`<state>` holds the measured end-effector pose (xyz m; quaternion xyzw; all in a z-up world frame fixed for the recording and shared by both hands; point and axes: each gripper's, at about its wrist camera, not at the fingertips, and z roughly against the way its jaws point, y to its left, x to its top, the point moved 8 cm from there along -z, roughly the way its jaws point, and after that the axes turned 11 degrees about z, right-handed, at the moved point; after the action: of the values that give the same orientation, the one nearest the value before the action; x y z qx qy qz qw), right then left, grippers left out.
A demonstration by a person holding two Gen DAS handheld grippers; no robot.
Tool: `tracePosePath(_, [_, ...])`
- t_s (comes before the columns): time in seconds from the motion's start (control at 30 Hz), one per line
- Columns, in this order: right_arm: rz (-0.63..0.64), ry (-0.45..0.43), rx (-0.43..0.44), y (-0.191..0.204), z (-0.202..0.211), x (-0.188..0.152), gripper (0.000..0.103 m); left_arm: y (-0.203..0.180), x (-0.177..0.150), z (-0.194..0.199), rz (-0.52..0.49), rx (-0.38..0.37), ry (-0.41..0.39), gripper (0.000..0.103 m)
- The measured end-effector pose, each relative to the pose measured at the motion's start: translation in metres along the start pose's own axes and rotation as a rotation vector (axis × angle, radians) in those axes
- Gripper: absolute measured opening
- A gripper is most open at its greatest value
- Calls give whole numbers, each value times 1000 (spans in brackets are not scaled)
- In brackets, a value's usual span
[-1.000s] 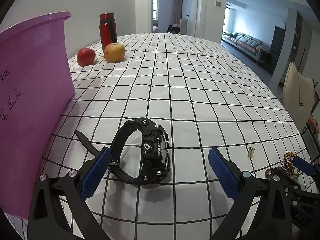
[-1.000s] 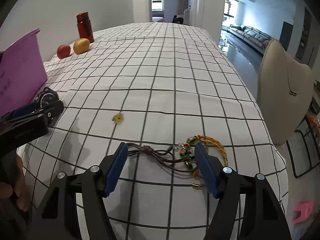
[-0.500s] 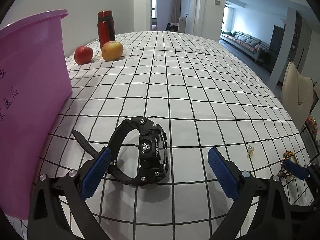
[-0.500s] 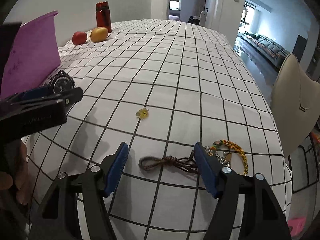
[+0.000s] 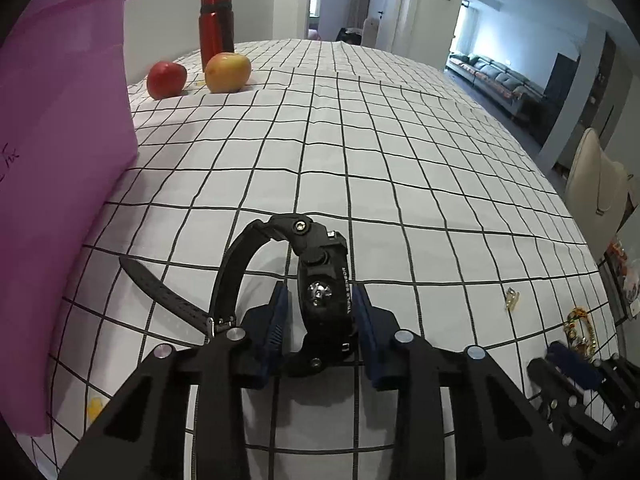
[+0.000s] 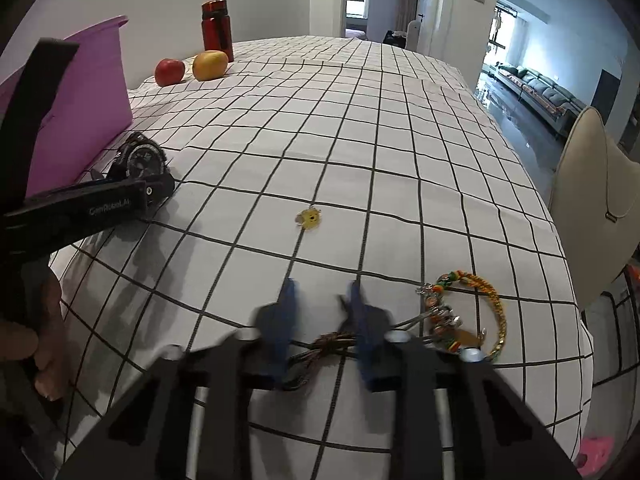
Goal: Organize jewelry
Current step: 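Carry the watch and brown cord into the pink tub and open both tools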
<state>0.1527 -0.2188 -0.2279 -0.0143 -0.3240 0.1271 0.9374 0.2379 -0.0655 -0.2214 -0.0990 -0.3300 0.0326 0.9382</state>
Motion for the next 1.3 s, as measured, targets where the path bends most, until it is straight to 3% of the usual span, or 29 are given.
tracePosePath(0.07, [4, 2, -9, 1, 0, 0, 2, -3, -2, 1, -3, -24, 5, 25])
tracePosePath(0.37, [-25, -57, 31, 0, 16, 1, 2, -2, -10, 10, 0, -37, 12, 25])
tracePosePath(0.7, [-61, -98, 137, 8, 48, 9, 2, -9, -18, 38, 5, -47, 19, 23])
tracePosePath(0.87, [-121, -113, 203, -2, 70, 22, 2, -15, -13, 68, 23, -46, 12, 23])
tracePosePath(1.3, [-60, -221, 353, -17, 152, 86, 2, -22, 18, 167, 102, -1, -56, 23])
